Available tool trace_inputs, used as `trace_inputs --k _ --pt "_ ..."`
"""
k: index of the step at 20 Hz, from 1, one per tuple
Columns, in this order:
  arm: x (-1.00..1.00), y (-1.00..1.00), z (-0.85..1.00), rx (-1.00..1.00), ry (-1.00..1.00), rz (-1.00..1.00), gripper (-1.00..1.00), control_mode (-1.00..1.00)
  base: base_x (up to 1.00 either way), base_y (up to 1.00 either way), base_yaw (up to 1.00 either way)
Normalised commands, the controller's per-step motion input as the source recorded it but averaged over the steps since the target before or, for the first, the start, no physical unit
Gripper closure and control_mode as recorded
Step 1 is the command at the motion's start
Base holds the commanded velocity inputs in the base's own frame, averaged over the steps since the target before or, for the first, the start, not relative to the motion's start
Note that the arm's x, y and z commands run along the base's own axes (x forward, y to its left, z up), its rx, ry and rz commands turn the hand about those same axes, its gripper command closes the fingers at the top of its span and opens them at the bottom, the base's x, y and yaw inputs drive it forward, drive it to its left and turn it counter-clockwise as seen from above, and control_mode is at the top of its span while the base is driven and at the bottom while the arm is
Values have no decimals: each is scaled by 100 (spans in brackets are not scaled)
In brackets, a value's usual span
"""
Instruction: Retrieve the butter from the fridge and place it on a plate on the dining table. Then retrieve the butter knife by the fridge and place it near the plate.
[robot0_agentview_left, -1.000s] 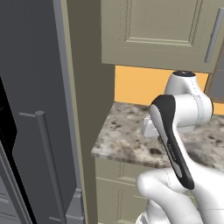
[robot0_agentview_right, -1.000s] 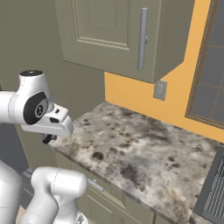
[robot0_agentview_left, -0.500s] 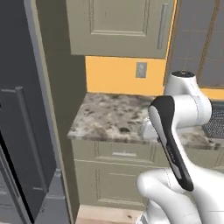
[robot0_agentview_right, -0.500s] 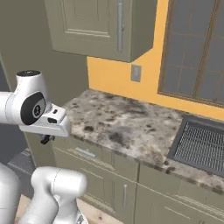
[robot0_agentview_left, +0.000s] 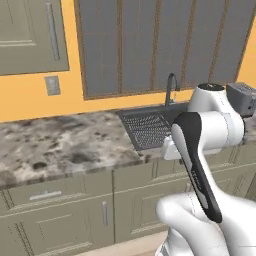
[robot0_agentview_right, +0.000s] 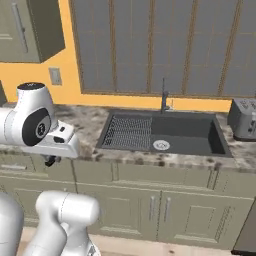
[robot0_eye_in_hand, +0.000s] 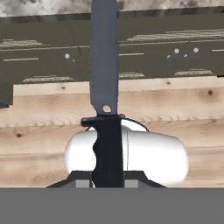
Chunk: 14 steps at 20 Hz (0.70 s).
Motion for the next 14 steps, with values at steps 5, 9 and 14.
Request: trace_inputs --k 5,9,14 --pt "0 0 0 0 0 0 100 100 0 -100 -56" --pt "0 0 0 0 0 0 100 100 0 -100 -55" --pt "0 0 0 0 0 0 100 100 0 -100 -55"
